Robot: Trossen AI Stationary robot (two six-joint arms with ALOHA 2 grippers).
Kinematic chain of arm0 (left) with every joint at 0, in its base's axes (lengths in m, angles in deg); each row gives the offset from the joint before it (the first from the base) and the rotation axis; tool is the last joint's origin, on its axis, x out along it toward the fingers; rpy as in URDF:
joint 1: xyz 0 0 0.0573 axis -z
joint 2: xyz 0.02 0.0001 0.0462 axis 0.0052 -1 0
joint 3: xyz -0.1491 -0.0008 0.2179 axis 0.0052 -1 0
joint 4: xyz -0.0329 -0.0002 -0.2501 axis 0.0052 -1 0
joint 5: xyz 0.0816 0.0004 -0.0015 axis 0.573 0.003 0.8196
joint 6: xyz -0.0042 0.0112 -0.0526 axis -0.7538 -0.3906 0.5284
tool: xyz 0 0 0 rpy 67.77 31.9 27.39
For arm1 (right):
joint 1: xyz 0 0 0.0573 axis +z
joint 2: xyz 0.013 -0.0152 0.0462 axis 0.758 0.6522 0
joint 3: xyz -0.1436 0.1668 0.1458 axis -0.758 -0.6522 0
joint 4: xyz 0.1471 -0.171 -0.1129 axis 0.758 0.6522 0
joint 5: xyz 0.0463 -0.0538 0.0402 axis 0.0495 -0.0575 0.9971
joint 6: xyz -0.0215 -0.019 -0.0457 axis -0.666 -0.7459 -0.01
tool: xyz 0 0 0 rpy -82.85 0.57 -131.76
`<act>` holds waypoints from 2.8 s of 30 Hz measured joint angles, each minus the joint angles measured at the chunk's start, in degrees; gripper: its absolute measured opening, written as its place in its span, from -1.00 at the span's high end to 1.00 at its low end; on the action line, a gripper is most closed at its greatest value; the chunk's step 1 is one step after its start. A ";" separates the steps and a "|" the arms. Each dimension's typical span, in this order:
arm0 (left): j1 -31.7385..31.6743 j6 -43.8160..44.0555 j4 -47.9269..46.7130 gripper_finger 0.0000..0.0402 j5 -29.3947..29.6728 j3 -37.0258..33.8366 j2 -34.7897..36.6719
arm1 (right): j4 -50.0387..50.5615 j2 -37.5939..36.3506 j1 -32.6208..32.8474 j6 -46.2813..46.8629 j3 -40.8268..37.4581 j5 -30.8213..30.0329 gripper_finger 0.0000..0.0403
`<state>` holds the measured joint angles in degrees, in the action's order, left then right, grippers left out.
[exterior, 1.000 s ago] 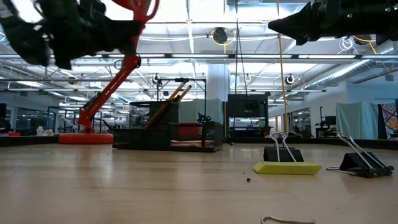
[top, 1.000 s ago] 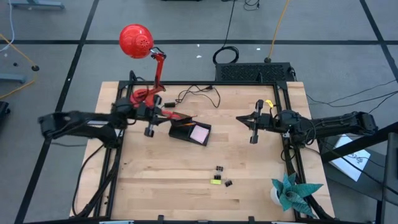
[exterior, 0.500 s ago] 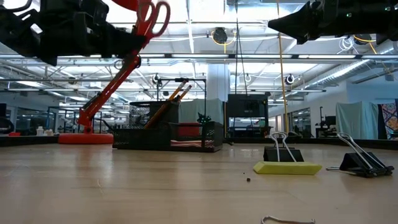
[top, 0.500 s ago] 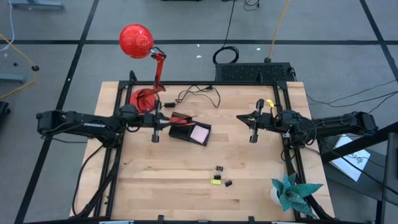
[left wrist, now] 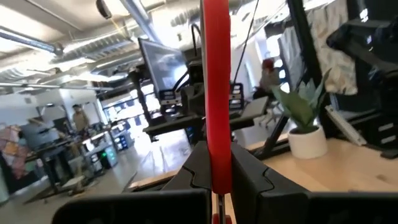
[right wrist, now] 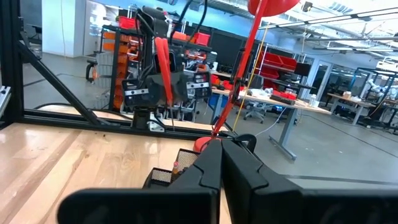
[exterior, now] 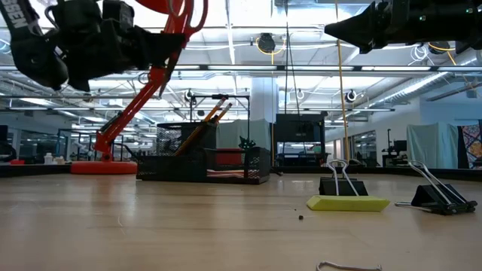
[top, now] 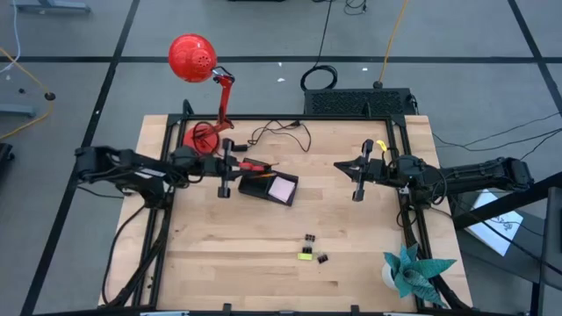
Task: Pick and place office supplies into organizer
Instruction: Put the orange scissors into the desk organizer
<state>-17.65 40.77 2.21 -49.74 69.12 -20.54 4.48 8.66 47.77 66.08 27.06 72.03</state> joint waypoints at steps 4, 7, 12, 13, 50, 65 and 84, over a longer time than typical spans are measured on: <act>-1.74 1.61 3.22 0.90 -1.26 0.14 -3.67 | 0.00 0.00 0.00 -0.07 0.00 0.00 0.99; -2.42 2.54 3.09 0.90 -1.18 0.52 -6.35 | 0.00 0.00 -0.02 -0.14 0.00 0.00 0.99; -2.39 2.36 6.26 0.90 -0.98 1.63 -9.75 | -0.02 0.02 -0.01 -0.35 0.00 0.00 0.99; -2.39 2.31 6.05 0.90 -0.65 1.77 -10.37 | -0.03 0.02 0.00 -0.36 0.00 0.00 0.99; 5.42 5.71 9.91 0.90 5.19 3.06 -20.39 | 0.09 0.07 0.00 0.01 -0.01 0.02 0.99; 0.02 6.99 1.34 0.90 6.04 2.99 -20.34 | 0.13 0.07 0.00 -0.07 -0.02 0.02 0.98; 0.89 7.93 -4.51 0.78 6.98 3.13 -20.21 | 0.10 0.07 0.00 -0.16 -0.02 0.02 0.98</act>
<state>-16.76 48.70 -2.30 -42.76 72.25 -40.76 4.58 8.72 47.77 65.92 27.04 72.06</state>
